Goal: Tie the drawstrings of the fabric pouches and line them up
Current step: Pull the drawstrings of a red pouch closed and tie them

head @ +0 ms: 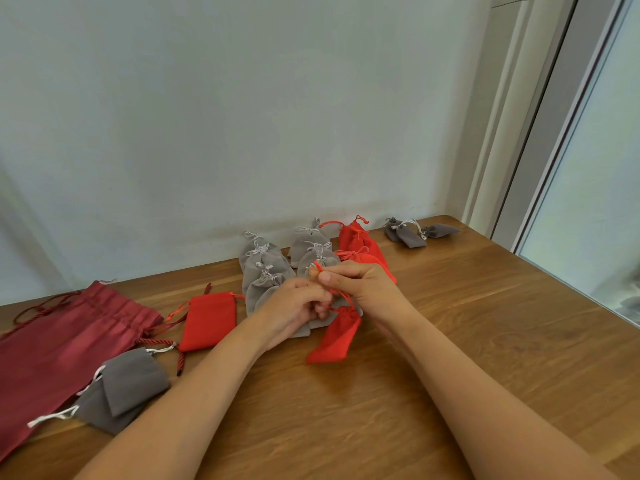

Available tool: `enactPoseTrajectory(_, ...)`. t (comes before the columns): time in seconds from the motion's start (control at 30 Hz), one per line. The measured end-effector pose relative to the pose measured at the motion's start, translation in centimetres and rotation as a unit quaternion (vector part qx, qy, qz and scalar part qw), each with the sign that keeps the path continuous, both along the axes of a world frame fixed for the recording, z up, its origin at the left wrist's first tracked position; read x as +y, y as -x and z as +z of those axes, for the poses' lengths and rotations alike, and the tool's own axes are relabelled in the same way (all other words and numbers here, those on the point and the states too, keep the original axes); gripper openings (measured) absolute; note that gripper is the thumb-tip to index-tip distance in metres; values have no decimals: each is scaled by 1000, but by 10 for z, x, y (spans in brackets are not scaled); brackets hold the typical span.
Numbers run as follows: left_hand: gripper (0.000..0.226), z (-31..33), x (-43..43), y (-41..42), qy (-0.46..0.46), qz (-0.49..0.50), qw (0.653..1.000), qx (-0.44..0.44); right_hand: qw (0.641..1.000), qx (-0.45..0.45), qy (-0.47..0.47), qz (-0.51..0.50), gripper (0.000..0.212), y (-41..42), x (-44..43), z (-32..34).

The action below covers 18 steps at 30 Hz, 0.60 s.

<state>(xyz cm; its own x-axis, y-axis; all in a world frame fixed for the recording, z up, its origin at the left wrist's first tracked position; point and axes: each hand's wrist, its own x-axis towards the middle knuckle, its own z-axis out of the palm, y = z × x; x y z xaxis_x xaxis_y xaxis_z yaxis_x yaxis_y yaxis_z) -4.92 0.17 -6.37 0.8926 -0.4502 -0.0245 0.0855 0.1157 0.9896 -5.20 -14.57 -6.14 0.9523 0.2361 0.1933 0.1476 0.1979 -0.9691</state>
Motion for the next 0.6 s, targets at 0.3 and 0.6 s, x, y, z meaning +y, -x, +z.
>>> enactPoseTrajectory(0.3, 14, 5, -2, 5, -49, 46, 996, -65, 999, 44, -12, -12, 42, -2, 1, 2)
enactPoseTrajectory(0.6, 31, 3, 0, 4, -62, 102, 992, -51, 991, -43, 120, -28, 17, 1, -15, 7)
